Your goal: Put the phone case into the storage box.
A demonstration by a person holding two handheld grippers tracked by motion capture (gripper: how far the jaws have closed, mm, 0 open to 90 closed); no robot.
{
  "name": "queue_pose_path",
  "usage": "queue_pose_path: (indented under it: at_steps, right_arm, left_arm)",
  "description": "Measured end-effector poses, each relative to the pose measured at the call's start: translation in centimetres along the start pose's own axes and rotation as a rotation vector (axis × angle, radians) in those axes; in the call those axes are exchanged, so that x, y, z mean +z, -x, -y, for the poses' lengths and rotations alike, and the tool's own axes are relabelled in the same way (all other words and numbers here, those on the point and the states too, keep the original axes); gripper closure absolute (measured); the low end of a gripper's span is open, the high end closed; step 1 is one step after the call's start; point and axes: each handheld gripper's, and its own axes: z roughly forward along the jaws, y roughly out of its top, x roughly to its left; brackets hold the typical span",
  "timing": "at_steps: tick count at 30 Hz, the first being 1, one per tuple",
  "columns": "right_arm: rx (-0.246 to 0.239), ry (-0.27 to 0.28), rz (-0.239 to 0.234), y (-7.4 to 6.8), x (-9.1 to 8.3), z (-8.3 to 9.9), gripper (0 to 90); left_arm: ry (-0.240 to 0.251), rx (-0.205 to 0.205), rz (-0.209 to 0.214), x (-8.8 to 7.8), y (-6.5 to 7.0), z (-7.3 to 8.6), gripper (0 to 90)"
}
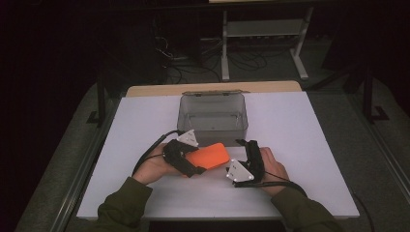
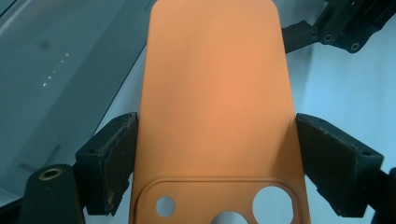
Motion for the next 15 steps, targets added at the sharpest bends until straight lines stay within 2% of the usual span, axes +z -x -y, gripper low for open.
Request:
queue_pose_path:
  at_steps: [9,15]
  right_arm:
    - [-0.051,-0.006,0.026,-0.31,-0.07,-0.25,0.0]
    - [-0.117,-0.004,0.054,-0.64,-0.10,-0.49,0.0]
  left_arm:
    - [0.001,-0.004,-0.001,0.05,0.02,0.01,16.1]
    - [-0.004,0.000,-0.001,0.04,0.00,-0.01,16.1]
